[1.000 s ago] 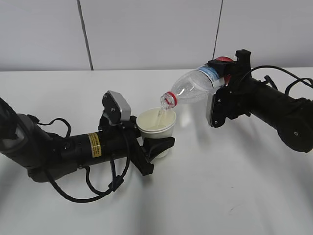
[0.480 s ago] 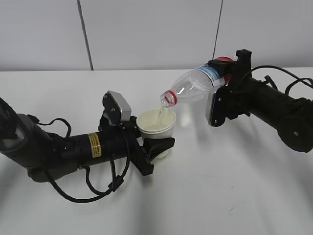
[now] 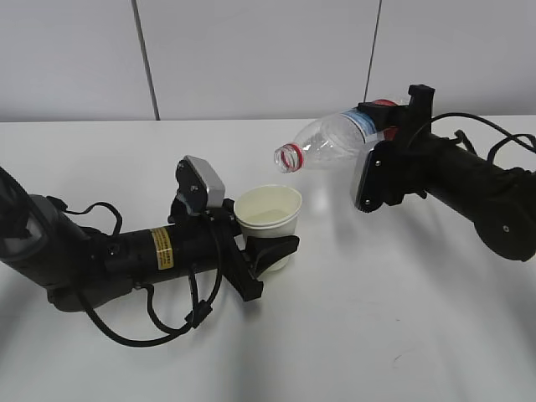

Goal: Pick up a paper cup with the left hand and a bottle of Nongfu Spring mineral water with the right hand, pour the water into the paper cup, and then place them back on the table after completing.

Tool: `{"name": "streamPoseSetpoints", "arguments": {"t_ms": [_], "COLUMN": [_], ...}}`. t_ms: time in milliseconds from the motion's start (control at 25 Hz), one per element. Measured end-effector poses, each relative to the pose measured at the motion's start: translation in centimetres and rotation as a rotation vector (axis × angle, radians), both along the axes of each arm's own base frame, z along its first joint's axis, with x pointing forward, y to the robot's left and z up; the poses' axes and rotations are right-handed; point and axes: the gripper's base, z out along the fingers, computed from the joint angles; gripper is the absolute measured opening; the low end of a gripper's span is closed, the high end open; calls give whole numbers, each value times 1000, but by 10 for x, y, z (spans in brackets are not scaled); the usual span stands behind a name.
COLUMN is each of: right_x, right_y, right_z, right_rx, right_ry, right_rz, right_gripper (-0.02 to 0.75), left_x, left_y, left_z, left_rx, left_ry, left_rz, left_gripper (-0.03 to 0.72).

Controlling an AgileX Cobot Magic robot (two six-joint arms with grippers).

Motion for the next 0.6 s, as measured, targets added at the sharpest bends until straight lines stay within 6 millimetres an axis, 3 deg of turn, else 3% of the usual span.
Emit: {"name": "streamPoseSetpoints", "arguments": {"t_ms": [440,600], "right_x": [2,3], "right_y": [-6,-8], "right_z": [1,1], "right_rx": [230,404], "right_ry": [72,124], "right_rz": [-85,-126], "right_gripper": [419,419], "left_x": [2,5], "left_y": [1,2], "left_z": [0,1], "left_rx": [-7,-18], "left_ry": [4,9], "left_rz": [24,59], "left_gripper": [388,388]}}
